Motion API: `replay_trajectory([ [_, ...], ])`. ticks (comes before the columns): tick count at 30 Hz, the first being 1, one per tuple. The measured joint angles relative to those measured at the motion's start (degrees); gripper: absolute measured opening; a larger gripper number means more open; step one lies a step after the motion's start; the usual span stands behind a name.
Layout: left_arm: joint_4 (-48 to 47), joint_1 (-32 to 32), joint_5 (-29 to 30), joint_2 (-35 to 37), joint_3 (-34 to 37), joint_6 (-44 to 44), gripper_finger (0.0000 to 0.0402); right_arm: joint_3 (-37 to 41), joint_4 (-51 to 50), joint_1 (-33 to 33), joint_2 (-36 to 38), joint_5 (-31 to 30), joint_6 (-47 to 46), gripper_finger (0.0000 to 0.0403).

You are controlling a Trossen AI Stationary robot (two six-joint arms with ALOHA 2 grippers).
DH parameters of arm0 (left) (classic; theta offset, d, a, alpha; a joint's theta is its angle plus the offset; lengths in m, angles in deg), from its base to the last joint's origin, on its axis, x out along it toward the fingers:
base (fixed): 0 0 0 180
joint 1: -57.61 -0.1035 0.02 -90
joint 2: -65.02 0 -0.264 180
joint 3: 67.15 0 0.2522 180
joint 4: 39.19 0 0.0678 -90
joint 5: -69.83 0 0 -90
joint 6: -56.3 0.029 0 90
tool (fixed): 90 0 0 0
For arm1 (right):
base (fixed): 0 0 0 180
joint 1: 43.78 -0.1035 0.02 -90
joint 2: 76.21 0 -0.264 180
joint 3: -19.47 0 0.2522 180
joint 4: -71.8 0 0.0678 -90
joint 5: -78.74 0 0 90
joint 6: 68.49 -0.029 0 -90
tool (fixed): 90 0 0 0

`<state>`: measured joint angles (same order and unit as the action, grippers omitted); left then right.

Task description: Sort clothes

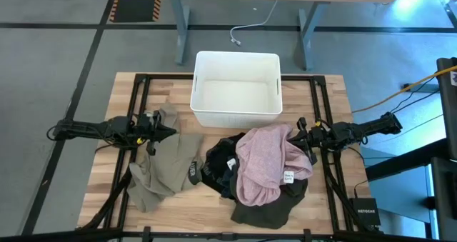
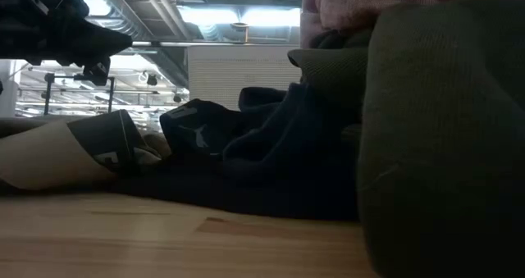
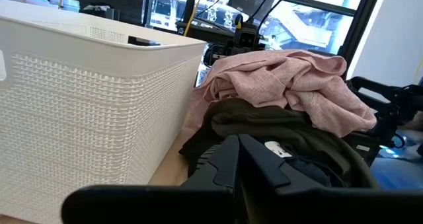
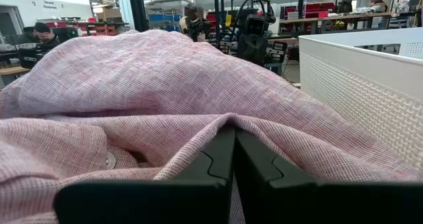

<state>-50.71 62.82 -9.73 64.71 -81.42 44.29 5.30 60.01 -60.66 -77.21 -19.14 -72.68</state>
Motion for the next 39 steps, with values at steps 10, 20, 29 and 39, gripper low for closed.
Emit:
replay_trajectory([
  [10,0.00,0.00,0.00,0.02,0.00,0.01,0.0006,0.00,0.00,0.02,0.02,0.00,-0.02,0.0021],
  [20,0.00,-0.02,0.00,0.01,0.00,0.02,0.0006,-0.01,-0.01,0.01,0.02,0.00,0.00,0.0021],
  [29,0.00,0.00,0.01,0.00,0.00,0.02,0.0006,-0.02,-0.02,0.00,0.00,0.00,0.00,0.0021],
  [39,0.76,0.00,0.02,0.02,0.00,0.73,0.0006,-0.02,0.00,0.00,0.00,0.00,0.00,0.0021],
])
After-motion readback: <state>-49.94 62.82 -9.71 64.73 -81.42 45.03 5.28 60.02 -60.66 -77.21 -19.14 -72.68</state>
